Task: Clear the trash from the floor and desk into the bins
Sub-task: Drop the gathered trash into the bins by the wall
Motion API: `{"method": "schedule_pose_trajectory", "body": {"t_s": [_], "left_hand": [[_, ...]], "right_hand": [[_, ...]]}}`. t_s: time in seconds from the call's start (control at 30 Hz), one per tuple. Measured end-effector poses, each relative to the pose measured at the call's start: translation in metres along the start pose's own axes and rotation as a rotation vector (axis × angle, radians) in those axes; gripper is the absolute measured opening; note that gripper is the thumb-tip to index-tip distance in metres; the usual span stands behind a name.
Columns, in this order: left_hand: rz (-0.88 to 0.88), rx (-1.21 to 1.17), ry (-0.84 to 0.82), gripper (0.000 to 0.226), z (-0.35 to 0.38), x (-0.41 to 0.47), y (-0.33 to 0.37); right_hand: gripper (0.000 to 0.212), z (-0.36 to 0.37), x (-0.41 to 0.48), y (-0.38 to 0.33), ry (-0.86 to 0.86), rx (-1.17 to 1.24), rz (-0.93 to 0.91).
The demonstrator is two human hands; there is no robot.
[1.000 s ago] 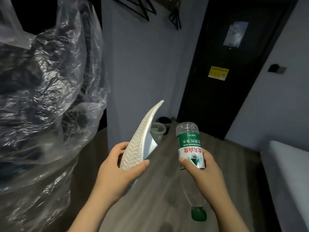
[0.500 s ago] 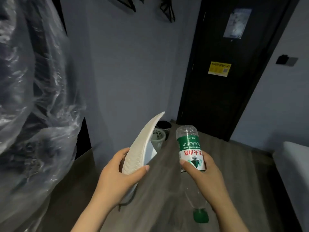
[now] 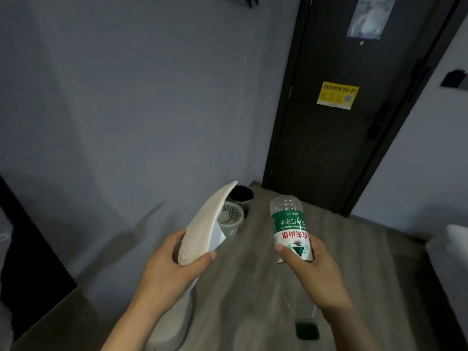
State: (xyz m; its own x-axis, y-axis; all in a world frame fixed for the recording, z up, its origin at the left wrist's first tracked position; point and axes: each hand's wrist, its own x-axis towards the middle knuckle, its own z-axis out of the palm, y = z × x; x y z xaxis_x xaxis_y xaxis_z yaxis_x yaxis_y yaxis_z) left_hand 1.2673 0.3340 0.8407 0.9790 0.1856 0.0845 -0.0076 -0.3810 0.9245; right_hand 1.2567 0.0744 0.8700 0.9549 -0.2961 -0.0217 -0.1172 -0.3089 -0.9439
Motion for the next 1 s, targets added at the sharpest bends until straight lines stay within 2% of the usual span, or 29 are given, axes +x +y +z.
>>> {"method": "schedule_pose_trajectory", "body": {"t_s": [0.2, 0.5, 0.8, 1.0], "left_hand": [[0.010, 0.075, -0.029, 0.059, 0.022, 0.125, -0.020], [-0.025, 0.191, -0.180, 0.056, 0.053, 0.291, -0.025], [-0.105, 0.258, -0.232, 0.070, 0.144, 0.436, -0.028], [-0.177, 0.445, -0.253, 0.059, 0.207, 0.522, -0.032]], "right_hand": [[0.028, 0.046, 0.111, -0.008, 0.045, -0.051, 0.042], [0.043, 0.086, 0.250, -0.014, 0.024, -0.178, 0.116], [0.030, 0.091, 0.429, 0.004, -0.016, -0.082, 0.119], [0.031, 0.078, 0.550, 0.011, -0.075, -0.099, 0.123]]}}
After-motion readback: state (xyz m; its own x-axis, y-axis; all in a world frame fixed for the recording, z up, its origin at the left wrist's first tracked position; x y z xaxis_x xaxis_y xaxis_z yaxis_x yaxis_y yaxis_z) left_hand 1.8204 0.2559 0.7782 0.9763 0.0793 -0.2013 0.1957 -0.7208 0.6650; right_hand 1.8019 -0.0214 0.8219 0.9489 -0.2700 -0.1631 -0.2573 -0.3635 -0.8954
